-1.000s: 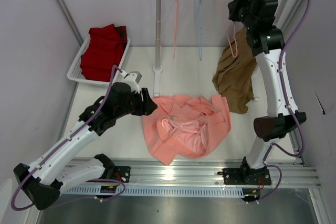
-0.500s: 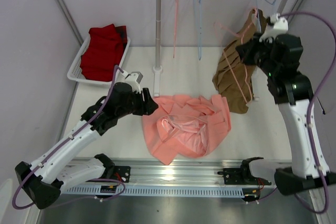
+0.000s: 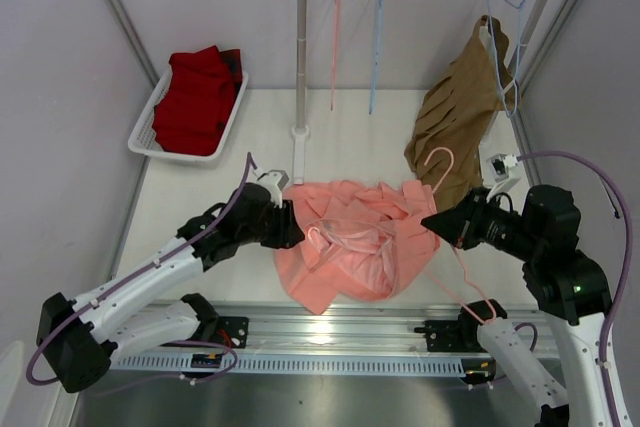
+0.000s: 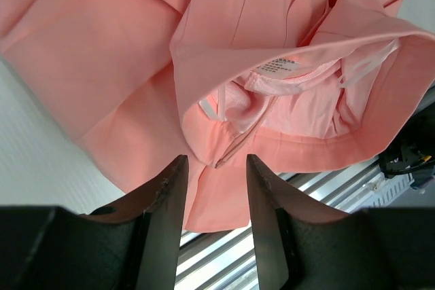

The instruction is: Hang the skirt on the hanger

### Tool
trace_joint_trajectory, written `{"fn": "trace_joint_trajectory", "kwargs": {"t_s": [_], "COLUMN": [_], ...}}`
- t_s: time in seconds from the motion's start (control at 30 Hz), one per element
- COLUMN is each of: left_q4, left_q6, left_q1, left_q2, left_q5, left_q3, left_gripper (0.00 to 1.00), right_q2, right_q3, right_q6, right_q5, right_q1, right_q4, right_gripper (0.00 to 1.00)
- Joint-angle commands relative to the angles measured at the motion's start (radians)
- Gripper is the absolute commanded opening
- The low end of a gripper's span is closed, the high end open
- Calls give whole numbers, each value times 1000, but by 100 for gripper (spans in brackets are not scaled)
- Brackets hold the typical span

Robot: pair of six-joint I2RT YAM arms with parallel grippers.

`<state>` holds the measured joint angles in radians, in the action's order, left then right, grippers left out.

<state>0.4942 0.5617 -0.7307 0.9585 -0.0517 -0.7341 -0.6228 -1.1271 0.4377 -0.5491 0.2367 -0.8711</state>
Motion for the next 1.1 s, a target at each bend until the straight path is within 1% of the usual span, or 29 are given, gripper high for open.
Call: {"fn": "trace_joint_trajectory", "kwargs": {"t_s": [0.0,0.07,0.17,0.37,0.4,0.43,0.5,0.63,0.67,0.77,0.9,1.07], "left_q4": [-66,-63,-66,-77,-82,-80,-75,-71,-69,-72,-78,-111], "left_q6": [43,49,55,52,52,50,49,56,55,53,30,23], "left_q1": [-24,-30,-35,-67,-72,-79,-105,-124,-128,-131,-131,-130], "left_q2": [12,28,29,40,46,55,80,123,131,146,189,241], "left_q5": [35,47,76,59,34,33,45,50,79,133,197,217], "left_q3": [10,15,15,-10,-16,-19,-31,-42,-45,-56,-88,-100], "left_gripper": [44,44,41,28,25,24,23,23,23,30,30,34], "right_q2": [15,31,47,69,71,74,86,92,94,94,100,113], "right_q3": [12,36,85,153,164,176,210,242,245,259,288,312], "right_q6": [29,35,32,15,12,13,28,33,35,33,48,81], "right_q5": [-118,-169,-202,-235,-238,-238,-244,-236,-233,-224,-222,-190], "right_q1": [6,6,7,9,10,10,12,16,16,23,32,53], "right_q4": [-58,-59,-72,-103,-103,-101,-82,-63,-60,-51,-25,20], "right_gripper": [0,0,0,0,0,0,0,0,0,0,0,0]}}
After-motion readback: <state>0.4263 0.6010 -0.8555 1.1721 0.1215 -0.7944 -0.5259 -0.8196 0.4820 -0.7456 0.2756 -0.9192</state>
